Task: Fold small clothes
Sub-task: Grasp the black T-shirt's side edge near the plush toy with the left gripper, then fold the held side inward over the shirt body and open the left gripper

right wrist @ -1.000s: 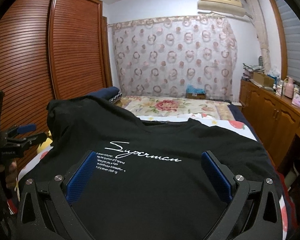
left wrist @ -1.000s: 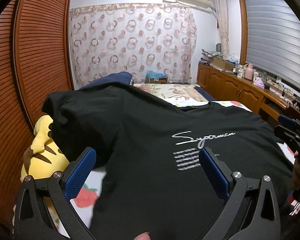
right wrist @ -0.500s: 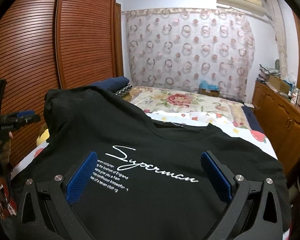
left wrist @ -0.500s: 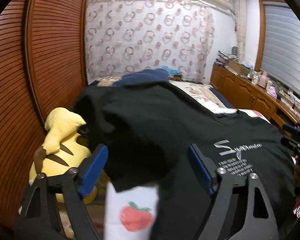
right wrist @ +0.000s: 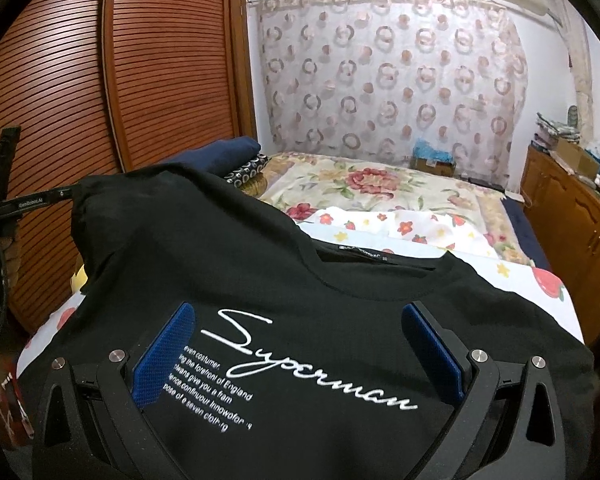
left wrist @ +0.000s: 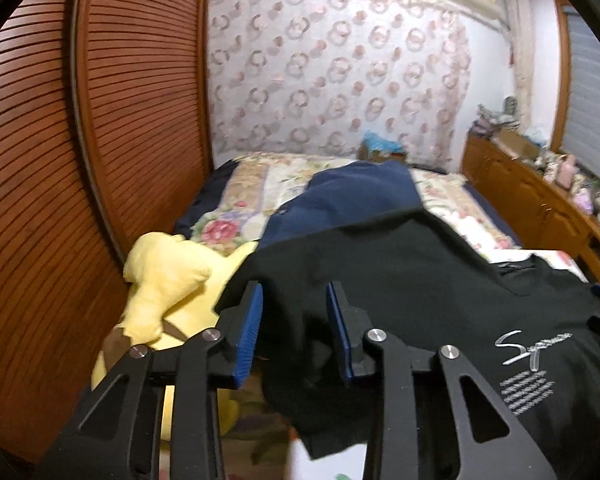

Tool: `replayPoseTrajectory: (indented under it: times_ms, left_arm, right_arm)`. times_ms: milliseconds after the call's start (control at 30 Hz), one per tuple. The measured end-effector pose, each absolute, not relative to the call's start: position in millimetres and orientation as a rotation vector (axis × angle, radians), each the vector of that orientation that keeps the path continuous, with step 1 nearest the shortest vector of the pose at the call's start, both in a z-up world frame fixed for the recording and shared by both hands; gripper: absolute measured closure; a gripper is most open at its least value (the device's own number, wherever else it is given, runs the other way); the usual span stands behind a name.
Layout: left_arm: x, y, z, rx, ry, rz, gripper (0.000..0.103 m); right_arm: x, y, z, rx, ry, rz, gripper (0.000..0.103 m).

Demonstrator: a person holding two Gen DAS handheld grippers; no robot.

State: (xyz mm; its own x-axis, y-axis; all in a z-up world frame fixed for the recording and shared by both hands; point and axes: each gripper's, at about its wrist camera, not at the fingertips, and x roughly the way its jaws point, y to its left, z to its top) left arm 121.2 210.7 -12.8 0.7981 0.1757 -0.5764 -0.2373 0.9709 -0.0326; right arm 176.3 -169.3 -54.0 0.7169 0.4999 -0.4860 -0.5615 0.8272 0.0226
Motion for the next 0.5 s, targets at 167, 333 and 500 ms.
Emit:
replayPoseTrajectory:
  times_ms: [167,333,500]
  left_arm:
    - [121,217,-20,-0.105,0.646,0.263,0.079]
    - [118,215,-17,-0.108,0.64,0.262,0.099]
    - [102,201,-4,-0.082,0.597,0.265,0.1]
  right_arm:
    - [185,-166,-53,-0.122,0.495,0.605,0.0]
    - [190,-167,-55,-0.12,0.486,0.616,0.0]
    - [193,-166,-59,-0.108,0.494,0.615,0.0]
